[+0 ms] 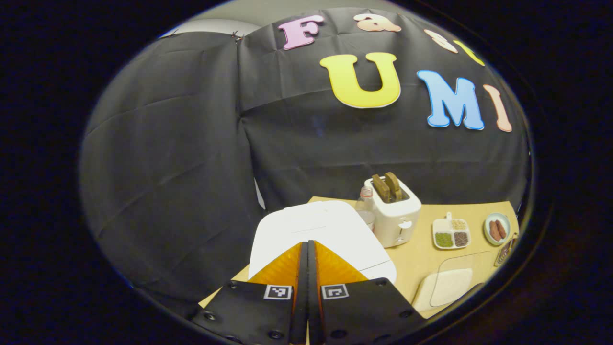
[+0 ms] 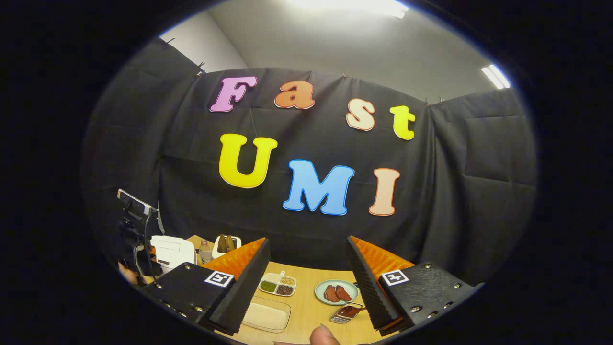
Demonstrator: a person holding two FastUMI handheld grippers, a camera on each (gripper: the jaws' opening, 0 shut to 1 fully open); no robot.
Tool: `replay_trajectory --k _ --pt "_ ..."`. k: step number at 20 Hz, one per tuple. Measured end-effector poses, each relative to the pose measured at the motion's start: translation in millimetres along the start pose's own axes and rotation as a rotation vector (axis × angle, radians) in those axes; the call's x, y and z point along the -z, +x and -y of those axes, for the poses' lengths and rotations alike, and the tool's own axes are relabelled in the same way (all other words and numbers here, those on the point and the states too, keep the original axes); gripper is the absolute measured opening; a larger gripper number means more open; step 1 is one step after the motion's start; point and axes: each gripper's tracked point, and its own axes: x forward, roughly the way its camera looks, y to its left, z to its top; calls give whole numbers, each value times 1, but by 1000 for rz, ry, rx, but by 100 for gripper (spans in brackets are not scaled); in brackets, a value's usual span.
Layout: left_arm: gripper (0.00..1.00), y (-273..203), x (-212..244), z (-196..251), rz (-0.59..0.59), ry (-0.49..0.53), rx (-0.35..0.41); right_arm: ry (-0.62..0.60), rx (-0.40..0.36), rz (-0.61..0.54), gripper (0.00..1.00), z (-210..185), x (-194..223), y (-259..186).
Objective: Close the left gripper, press the button to open the rice cooker; take a wooden spoon from the chopstick holder with the right hand, scoop a spoonful of rice and pour it into the rice cooker, then put the wooden spoon back into the chopstick holder.
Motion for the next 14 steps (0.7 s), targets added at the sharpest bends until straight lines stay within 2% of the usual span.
replay_trajectory --k 4,9,12,14 --pt "9 34 45 10 -147 -11 5 -8 4 -38 96 -3 8 10" --pt "9 45 65 15 -202 -61 20 -21 -20 -52 96 -12 13 14" --pt "10 44 58 14 -180 -68 16 -16 -32 -53 96 -15 13 12" --pt "9 37 26 9 -70 -110 7 -14 -28 -50 96 -12 11 10"
